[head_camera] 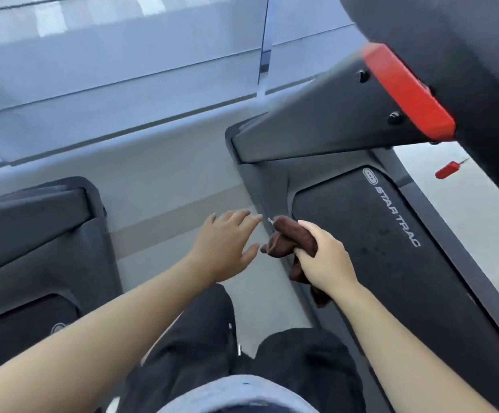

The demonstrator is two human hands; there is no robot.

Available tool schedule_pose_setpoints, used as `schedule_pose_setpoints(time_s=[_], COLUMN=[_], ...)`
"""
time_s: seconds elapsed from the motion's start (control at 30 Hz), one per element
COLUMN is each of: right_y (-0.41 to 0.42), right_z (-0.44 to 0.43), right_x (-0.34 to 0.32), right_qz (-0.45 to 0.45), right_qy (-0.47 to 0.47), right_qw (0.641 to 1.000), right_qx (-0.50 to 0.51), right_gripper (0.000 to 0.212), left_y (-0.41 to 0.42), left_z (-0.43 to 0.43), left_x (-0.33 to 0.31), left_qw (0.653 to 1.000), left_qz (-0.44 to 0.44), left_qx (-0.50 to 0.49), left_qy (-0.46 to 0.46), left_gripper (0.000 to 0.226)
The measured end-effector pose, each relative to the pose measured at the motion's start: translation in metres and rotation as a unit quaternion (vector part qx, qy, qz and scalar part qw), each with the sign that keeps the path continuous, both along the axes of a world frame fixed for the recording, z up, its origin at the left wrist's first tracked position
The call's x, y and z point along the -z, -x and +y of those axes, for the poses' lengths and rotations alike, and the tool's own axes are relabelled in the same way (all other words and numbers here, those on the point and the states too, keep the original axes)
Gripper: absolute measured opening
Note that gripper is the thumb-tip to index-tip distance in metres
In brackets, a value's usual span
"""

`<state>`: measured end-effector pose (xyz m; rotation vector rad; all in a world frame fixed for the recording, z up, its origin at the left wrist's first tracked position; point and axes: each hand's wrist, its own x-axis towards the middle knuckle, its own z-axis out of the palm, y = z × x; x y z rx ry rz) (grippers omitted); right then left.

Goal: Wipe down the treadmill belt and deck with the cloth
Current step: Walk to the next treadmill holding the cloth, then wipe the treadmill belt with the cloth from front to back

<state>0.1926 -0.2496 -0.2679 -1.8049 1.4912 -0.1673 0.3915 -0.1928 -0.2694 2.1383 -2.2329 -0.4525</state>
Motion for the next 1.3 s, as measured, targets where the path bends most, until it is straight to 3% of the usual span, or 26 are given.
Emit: schedule_pose_setpoints(time_s=[0.17, 0.33, 0.5, 0.63, 0.8, 1.0, 1.3], right_y=[-0.002, 0.013, 0.039, 0.066, 0.089, 0.122, 0.168], right_z=[-0.04, -0.093, -0.153, -0.196, -0.218, -0.238, -0.266], right_x=[0.084, 0.225, 0.376, 0.459, 0.488, 0.514, 0.525], right_qz=[-0.011, -0.016, -0.033, -0.003, -0.031, -0.078, -0.112], right_qy=[0.02, 0.047, 0.079, 0.139, 0.12, 0.131, 0.153], right_qw=[1.0, 0.998, 0.994, 0.987, 0.986, 0.979, 0.966], right_qx=[0.021, 0.041, 0.065, 0.082, 0.112, 0.134, 0.177], right_gripper=[0.044, 0.051, 0.044, 0.046, 0.041, 0.043, 0.044], left_y=[-0.007, 0.002, 0.029, 0.056, 0.079, 0.107, 0.142], left_z=[-0.062, -0.128, -0.201, -0.249, -0.263, -0.282, -0.338], left_x=[0.096, 0.24, 0.398, 0.474, 0.502, 0.516, 0.496], left_qw=[0.999, 0.992, 0.983, 0.968, 0.968, 0.948, 0.927], left_qz=[-0.023, -0.054, -0.082, -0.114, -0.11, -0.187, -0.254], left_qx=[0.03, 0.071, 0.118, 0.165, 0.174, 0.218, 0.256], left_qy=[0.035, 0.089, 0.118, 0.148, 0.143, 0.137, 0.104], left_gripper=[0.056, 0.056, 0.056, 0.056, 0.055, 0.055, 0.055])
